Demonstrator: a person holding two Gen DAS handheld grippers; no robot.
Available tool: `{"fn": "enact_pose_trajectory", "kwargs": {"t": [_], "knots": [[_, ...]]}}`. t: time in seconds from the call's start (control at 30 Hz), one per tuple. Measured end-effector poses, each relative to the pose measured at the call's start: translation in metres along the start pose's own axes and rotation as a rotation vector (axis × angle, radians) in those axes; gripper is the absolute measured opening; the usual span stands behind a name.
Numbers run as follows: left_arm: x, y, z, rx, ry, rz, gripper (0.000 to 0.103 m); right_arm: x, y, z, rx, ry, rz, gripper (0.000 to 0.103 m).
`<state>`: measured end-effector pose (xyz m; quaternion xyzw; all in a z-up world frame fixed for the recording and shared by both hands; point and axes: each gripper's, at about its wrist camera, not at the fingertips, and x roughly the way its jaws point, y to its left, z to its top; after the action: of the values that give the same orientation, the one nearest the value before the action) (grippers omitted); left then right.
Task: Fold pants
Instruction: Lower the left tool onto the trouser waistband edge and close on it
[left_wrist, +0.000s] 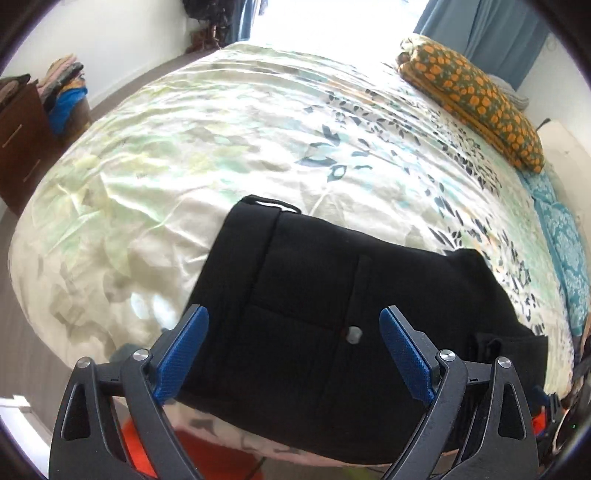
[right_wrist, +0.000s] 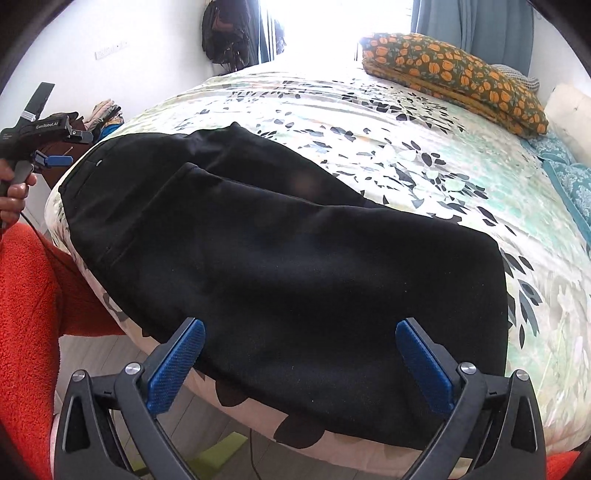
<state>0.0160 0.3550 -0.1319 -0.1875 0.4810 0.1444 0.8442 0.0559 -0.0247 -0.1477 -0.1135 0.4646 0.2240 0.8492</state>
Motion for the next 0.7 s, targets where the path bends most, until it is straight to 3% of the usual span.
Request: {"fn": "enact_pose_trajectory", "kwargs": {"t": [0.07,0.13,0.2,0.33,0.57,0.6,0.63,0.67,0.7], "knots": [[0.009,0.011,0.009,0.022,-0.022,0.069,0.095,0.004,-0.001,-0.001,0.006,0.018,0.008,0.102],[0.022,0.029,0.017,-0.018,-0.003,0.103,0.095,0.003,-0.002,-0.002,0.017,0.017,0.011,0.102],[0.044,0.05,0.021,-0.099,0.058,0.049,0.102,0.003,-0.004,-0.003,0.024,0.018,0.011,0.102],[0.075,0.074,0.01,-0.269,0.17,-0.109,0.103,0.004,-0.004,-0.003,0.031,0.02,0.014,0.103],[0.076,0.068,0.007,-0.249,0.231,-0.147,0.102,0.002,-0.006,-0.001,0.042,0.008,0.033,0.102],[0.075,0.064,0.009,-0.228,0.246,-0.151,0.098,0.001,-0.008,0.0,0.049,0.005,0.036,0.102],[0.072,0.061,0.01,-0.22,0.247,-0.172,0.087,0.0,-0.009,0.0,0.056,0.001,0.038,0.102],[0.065,0.059,0.012,-0.226,0.246,-0.238,0.05,-0.002,-0.01,0.001,0.061,-0.005,0.039,0.102],[0.056,0.058,0.013,-0.24,0.248,-0.25,0.028,-0.004,-0.011,0.001,0.066,-0.012,0.039,0.102]]}}
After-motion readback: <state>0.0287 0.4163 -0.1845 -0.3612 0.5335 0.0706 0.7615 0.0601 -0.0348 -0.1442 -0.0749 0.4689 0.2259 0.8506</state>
